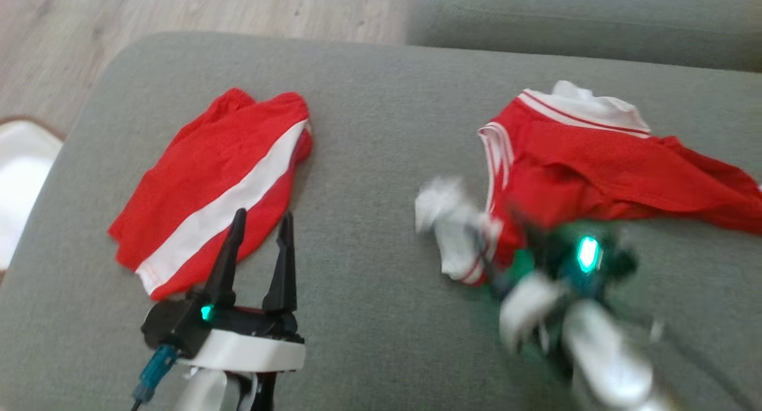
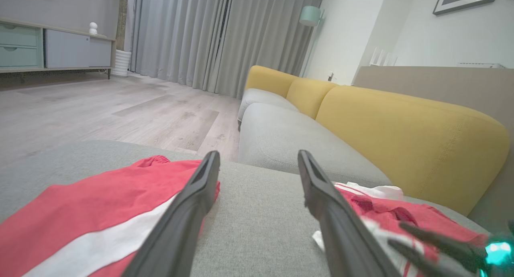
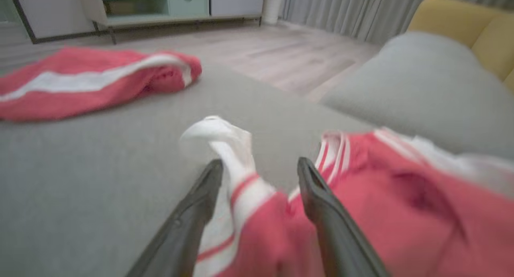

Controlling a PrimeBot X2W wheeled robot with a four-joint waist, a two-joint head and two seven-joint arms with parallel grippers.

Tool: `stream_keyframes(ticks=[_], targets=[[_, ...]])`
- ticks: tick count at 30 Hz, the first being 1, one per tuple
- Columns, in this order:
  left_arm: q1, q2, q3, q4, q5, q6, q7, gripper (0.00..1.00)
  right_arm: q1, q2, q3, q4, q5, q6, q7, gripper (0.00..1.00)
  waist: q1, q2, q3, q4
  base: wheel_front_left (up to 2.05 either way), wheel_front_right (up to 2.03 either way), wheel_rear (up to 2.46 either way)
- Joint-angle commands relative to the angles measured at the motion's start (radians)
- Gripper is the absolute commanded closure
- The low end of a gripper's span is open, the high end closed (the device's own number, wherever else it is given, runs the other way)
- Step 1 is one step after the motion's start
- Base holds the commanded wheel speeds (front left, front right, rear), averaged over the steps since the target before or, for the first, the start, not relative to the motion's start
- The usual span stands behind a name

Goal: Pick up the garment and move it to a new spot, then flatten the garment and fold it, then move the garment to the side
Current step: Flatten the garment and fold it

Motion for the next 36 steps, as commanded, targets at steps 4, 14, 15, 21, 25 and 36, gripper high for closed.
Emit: stream_keyframes(ticks=[4,14,15,21,25,36], targets=[[-0.015,0.001,0.052,-0.031,0.019,-0.005,-0.009,0.0,0.023,0.014,0.043,-0.112,0.066,-0.001,0.004,0.0,0.0002,0.0,-0.03,-0.039,0.0,0.0,0.0],[0.017,0.001,0.086,-0.052,0.023,-0.012,-0.009,0.0,0.09,0.014,-0.13,-0.327,0.079,-0.001,-0.004,0.0,0.0002,0.0,-0.073,-0.133,0.0,0.0,0.0],[0.018,0.001,0.085,-0.055,0.021,-0.013,-0.009,0.0,0.1,0.014,-0.152,-0.349,0.08,-0.001,-0.007,0.0,0.0002,0.0,-0.074,-0.141,0.0,0.0,0.0],[0.021,0.001,0.077,-0.065,0.023,-0.014,-0.009,0.0,0.178,0.014,-0.24,-0.439,0.106,-0.001,-0.014,0.0,0.0002,0.0,-0.066,-0.174,0.0,0.0,0.0],[0.011,0.001,0.067,-0.067,0.025,-0.016,-0.009,0.0,0.198,0.014,-0.262,-0.461,0.107,-0.001,-0.015,0.0,0.0002,0.0,-0.051,-0.177,0.0,0.0,0.0],[-0.04,0.001,0.034,-0.06,0.015,-0.02,-0.009,0.0,0.041,0.014,-0.264,-0.364,0.001,-0.001,0.084,0.0,0.0002,0.0,0.037,-0.094,0.0,0.0,0.0]])
